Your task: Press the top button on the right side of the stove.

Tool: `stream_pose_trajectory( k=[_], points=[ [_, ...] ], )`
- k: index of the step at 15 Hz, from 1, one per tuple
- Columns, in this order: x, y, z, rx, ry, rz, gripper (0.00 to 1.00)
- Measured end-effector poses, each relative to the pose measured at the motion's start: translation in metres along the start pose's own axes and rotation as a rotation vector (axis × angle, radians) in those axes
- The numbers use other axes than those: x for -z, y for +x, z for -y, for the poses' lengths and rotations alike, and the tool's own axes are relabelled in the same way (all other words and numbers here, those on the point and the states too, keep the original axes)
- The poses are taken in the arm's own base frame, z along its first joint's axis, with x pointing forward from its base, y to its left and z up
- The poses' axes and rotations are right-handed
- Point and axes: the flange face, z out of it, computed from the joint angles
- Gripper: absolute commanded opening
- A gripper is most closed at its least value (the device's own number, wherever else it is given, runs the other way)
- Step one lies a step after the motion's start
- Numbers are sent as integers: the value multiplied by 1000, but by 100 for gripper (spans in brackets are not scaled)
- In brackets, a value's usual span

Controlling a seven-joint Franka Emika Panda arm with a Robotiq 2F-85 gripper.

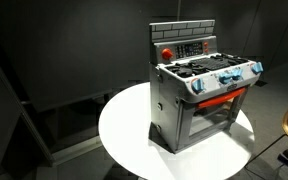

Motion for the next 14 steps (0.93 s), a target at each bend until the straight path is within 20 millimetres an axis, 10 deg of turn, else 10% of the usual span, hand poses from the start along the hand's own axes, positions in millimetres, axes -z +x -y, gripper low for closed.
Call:
stream_pose_trajectory(
  k=[14],
  points=[
    [18, 107, 61, -90, 10, -134, 100]
  ],
)
